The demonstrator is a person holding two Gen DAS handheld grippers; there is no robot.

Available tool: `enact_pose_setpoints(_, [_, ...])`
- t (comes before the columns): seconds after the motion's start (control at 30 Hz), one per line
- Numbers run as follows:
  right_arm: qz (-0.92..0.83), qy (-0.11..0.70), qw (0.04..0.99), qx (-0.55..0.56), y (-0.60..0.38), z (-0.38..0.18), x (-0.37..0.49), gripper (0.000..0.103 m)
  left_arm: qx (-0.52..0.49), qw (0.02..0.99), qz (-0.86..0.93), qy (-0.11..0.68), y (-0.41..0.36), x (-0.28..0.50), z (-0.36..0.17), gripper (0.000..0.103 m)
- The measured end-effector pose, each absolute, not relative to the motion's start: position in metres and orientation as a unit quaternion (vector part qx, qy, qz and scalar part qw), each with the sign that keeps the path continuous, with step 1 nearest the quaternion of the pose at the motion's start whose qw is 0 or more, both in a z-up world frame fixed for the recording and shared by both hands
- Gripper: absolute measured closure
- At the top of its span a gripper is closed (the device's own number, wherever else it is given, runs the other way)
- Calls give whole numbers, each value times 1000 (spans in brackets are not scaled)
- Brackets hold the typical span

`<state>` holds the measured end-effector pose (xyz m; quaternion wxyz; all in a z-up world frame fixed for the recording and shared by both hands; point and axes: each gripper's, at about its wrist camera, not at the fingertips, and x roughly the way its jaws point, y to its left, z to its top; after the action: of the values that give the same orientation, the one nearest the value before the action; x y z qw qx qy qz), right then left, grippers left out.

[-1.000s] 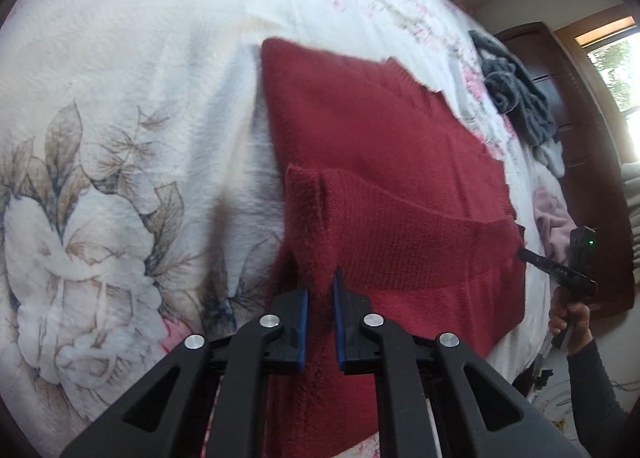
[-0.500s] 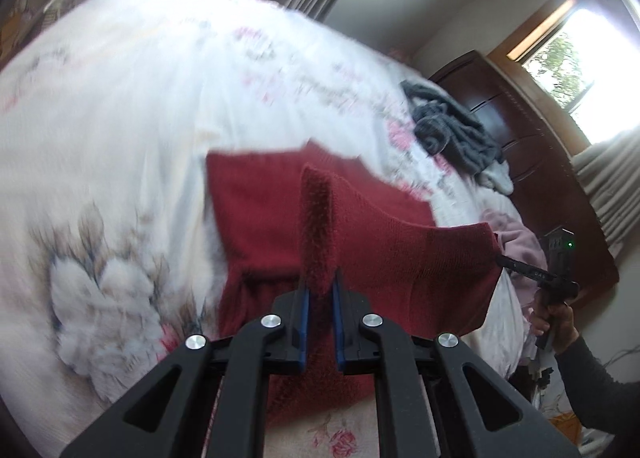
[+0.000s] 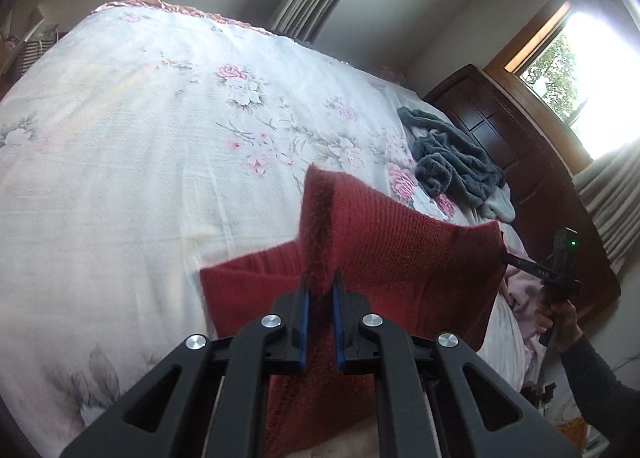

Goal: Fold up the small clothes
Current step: 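Lift the hem with both tools and fold it toward the collar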

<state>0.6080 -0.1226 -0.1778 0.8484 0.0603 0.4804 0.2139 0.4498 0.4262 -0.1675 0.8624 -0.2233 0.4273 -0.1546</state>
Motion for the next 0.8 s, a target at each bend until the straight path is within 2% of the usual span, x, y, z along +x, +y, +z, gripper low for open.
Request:
enact_pose_setpoints(0.2, [179, 534, 823, 69, -109, -229, 672, 96, -262, 831, -124, 475, 439, 519, -224, 94])
enact_pose_setpoints(0.43, [139, 596, 791, 17, -85, -293, 713, 96, -307, 771, -76, 554, 450, 548, -314, 94])
enact_pose_setpoints(0.53, [132, 596, 792, 14, -84, -301, 718, 96, -333, 772, -75, 536, 456, 547, -319, 94])
enact_pose_setpoints(0.63, [145, 576, 804, 41, -90, -288, 716, 96, -332, 789, -98, 507, 451, 546, -300, 95])
enact_pose_setpoints(0.8, [150, 568, 808, 41, -89, -281, 722, 96, -334, 794, -99, 498, 457, 555, -293, 95])
